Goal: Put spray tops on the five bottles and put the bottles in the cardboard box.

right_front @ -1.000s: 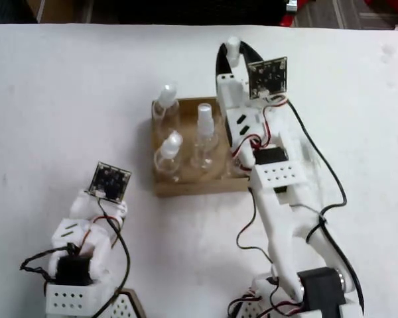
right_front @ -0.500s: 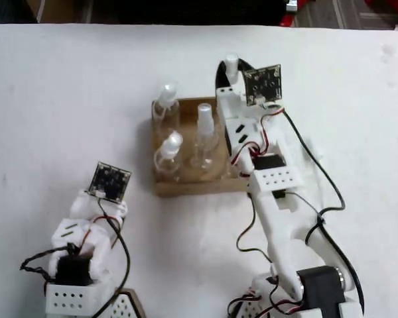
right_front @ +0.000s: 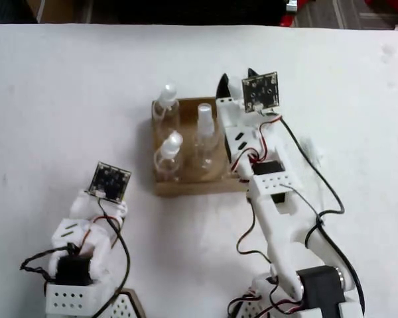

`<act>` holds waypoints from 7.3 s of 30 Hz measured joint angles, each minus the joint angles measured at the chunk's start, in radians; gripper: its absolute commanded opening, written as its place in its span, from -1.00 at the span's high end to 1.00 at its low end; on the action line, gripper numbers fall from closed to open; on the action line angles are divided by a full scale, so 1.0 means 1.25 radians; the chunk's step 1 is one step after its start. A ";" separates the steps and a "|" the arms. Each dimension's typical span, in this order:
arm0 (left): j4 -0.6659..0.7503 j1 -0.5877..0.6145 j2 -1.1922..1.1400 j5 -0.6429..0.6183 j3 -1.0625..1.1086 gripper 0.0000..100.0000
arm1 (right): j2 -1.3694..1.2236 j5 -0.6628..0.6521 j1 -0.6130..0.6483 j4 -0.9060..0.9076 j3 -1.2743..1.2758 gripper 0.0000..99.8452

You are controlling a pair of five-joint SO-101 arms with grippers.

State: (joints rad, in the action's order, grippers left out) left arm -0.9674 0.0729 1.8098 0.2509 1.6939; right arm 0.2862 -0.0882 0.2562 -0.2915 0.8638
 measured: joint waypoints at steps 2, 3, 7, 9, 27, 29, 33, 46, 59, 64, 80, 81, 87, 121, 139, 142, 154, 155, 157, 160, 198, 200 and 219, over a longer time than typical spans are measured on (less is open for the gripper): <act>0.000 0.000 0.000 0.000 0.000 0.95 | 0.000 0.000 0.000 0.000 0.000 0.71; 0.000 0.000 0.000 0.000 0.000 0.95 | 0.000 0.000 0.000 0.000 0.000 0.71; 0.000 0.000 0.000 0.000 0.000 0.95 | 0.000 0.000 0.000 0.000 0.000 0.71; 0.000 0.000 0.000 0.000 0.000 0.95 | 0.000 0.000 0.000 0.000 0.000 0.71; 0.000 0.000 0.000 0.000 0.000 0.95 | 0.212 0.000 -0.112 0.054 0.001 0.71; 0.000 0.000 0.000 0.000 0.000 0.95 | 0.263 0.000 -0.153 0.087 0.001 0.70; 0.000 0.000 0.000 0.000 0.000 0.95 | 0.331 0.044 -0.253 0.146 0.001 0.71; 0.000 0.000 0.000 0.000 0.000 0.95 | 0.340 0.068 -0.559 0.288 0.001 0.71; 0.000 0.000 0.000 0.000 0.000 0.95 | 0.151 0.069 -0.563 0.745 -0.296 0.71; 0.000 0.000 0.000 0.000 0.000 0.95 | -0.069 -0.036 -0.509 1.072 -0.554 0.71; 0.000 -0.004 0.000 0.000 0.000 0.95 | -0.464 -0.168 -0.420 1.293 -0.825 0.70; 0.000 -0.004 0.000 0.000 0.000 0.95 | -0.470 -0.169 -0.414 1.290 -0.826 0.70; 0.000 -0.004 0.000 0.000 0.000 0.95 | -0.498 -0.204 -0.410 1.253 -0.827 0.58; 0.000 -0.004 0.000 0.000 0.000 0.95 | -0.944 -0.365 -0.408 1.372 -1.295 0.86; 0.000 -0.004 0.000 0.000 0.000 0.95 | -0.945 -0.366 -0.408 1.591 -1.609 0.97; 0.000 -0.004 0.000 0.000 0.000 0.95 | -0.945 -0.366 -0.421 1.592 -1.667 0.97; 0.000 -0.004 0.000 0.000 0.000 0.95 | -0.721 -0.366 -0.454 1.596 -1.480 0.97; 0.000 -0.004 0.000 0.000 0.000 0.95 | -0.676 -0.366 -0.452 1.596 -1.439 0.97; 0.000 -0.004 0.000 0.000 0.000 0.95 | -0.579 -0.366 -0.439 1.596 -1.347 0.97; 0.000 -0.004 0.000 0.000 0.000 0.95 | -0.431 -0.366 -0.403 1.596 -1.193 0.97; 0.000 -0.004 0.000 0.000 0.000 0.95 | 0.410 -0.130 0.002 0.843 -0.403 0.97; 0.000 -0.004 0.000 0.000 0.000 0.95 | 0.411 -0.130 0.022 0.810 -0.401 0.97; 0.000 -0.004 0.000 0.000 0.000 0.95 | 0.398 -0.179 0.026 0.679 -0.309 0.97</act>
State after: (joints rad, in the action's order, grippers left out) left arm -0.9674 0.0683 1.8098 0.2509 1.6939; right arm 0.7833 -0.3122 0.2885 0.5570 0.4772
